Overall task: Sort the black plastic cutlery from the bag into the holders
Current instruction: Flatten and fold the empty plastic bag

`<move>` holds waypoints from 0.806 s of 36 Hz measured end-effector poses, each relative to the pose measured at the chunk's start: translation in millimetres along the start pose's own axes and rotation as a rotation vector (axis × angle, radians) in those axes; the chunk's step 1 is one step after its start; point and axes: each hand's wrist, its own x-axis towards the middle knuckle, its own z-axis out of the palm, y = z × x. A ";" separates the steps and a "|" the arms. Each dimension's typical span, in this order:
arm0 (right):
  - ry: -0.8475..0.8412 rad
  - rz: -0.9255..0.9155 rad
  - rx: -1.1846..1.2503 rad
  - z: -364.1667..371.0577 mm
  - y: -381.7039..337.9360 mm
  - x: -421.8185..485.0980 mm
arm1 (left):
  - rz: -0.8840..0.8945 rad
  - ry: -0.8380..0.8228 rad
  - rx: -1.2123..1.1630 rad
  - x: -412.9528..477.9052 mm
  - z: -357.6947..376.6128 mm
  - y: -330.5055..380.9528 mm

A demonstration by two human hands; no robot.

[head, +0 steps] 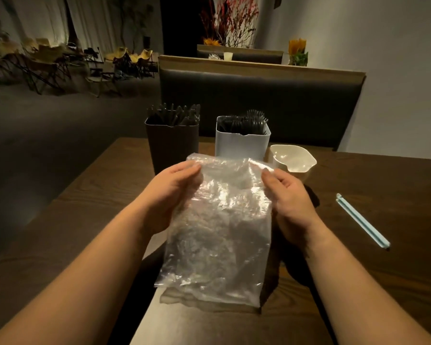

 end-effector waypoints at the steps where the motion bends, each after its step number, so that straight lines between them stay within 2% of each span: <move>1: 0.018 0.027 0.012 1.5 -0.7 -1.3 | -0.033 0.022 -0.009 2.6 -2.4 -1.7; 5: -0.047 0.161 0.054 -6.0 4.1 0.1 | -0.236 0.042 -0.075 3.1 -11.4 -11.3; 8: -0.149 0.250 0.138 -11.5 8.9 0.1 | -0.287 -0.017 -0.108 -0.8 -17.9 -17.3; 11: -0.166 0.214 0.200 -11.7 8.5 0.9 | -0.194 -0.078 -0.158 -3.8 -20.0 -14.5; 15: -0.125 0.107 0.249 -12.5 3.2 -2.8 | 0.013 -0.143 -0.238 -12.8 -14.5 -8.4; 18: -0.108 -0.038 0.108 -14.8 6.1 -5.2 | 0.102 -0.062 -0.126 -11.5 -13.7 -11.8; 20: -0.078 -0.074 0.025 -19.2 10.2 -3.0 | 0.144 -0.065 -0.072 -8.9 -14.1 -17.1; 23: -0.098 -0.072 -0.013 -19.5 12.9 -0.4 | 0.169 -0.068 0.060 -6.2 -17.1 -22.6; 25: -0.080 -0.052 -0.037 -15.2 15.1 -0.6 | 0.185 0.008 0.201 -1.8 -21.4 -24.4; 29: -0.076 0.145 0.131 -6.1 15.4 -2.8 | 0.226 0.085 0.235 5.8 -27.1 -26.7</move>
